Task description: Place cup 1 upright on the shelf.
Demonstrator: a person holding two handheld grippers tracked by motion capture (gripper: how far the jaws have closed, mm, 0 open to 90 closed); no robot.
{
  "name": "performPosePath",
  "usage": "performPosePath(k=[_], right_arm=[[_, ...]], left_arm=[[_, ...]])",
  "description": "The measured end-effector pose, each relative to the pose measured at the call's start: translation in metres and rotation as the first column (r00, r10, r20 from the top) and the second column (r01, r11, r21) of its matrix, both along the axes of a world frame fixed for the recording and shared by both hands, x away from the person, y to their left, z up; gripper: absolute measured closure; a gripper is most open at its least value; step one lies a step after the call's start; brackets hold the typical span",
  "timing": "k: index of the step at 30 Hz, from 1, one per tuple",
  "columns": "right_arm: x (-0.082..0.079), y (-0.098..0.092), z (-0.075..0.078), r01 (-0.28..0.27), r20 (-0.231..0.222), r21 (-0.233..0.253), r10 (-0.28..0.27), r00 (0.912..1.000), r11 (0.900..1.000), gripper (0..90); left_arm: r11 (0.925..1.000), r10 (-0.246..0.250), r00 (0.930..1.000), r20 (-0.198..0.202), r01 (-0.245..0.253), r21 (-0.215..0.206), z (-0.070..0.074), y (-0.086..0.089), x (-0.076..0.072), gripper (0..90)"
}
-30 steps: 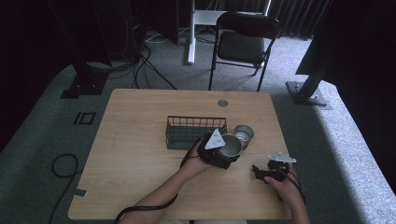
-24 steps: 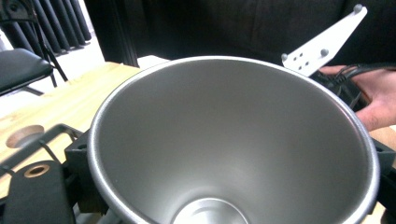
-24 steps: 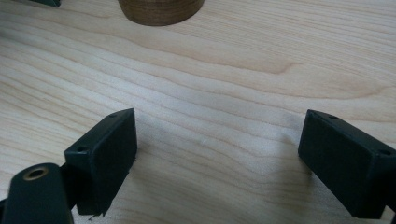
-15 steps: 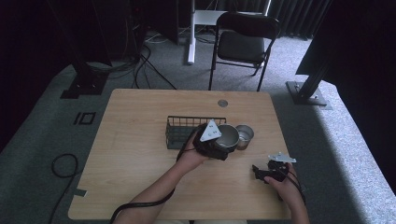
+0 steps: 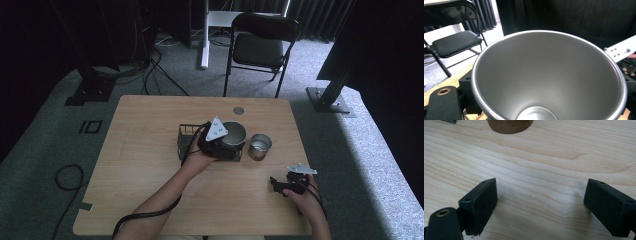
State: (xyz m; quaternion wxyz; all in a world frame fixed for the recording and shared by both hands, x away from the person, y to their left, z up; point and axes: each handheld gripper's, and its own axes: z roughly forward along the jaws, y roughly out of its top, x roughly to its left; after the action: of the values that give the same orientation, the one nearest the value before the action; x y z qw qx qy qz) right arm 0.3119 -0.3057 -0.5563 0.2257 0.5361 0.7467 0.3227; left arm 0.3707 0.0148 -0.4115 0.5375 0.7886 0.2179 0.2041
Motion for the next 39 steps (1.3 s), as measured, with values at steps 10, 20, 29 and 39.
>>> performPosePath(k=[10,20,29,39], right_arm=[[0.000,0.000,0.000,-0.002,0.000,-0.001,0.002,1.0000,1.000,11.3],[0.000,0.000,0.000,-0.002,0.000,-0.002,0.002,1.0000,1.000,11.4],[0.000,0.000,0.000,-0.001,-0.001,-0.001,0.001,1.0000,1.000,11.3],[0.000,0.000,0.000,-0.001,-0.001,0.000,0.001,1.0000,1.000,11.3]], left_arm=[[0.9950,0.100,0.9947,0.025,-0.099,-0.014,0.011,0.024,0.012,14.2],[0.9826,0.184,0.9824,0.035,-0.182,-0.034,0.015,0.044,0.024,14.2],[0.9616,0.268,0.9629,0.029,-0.266,-0.068,0.011,0.065,0.034,14.2],[0.9315,0.360,0.9324,0.035,-0.357,-0.071,-0.005,0.080,0.041,14.2]])
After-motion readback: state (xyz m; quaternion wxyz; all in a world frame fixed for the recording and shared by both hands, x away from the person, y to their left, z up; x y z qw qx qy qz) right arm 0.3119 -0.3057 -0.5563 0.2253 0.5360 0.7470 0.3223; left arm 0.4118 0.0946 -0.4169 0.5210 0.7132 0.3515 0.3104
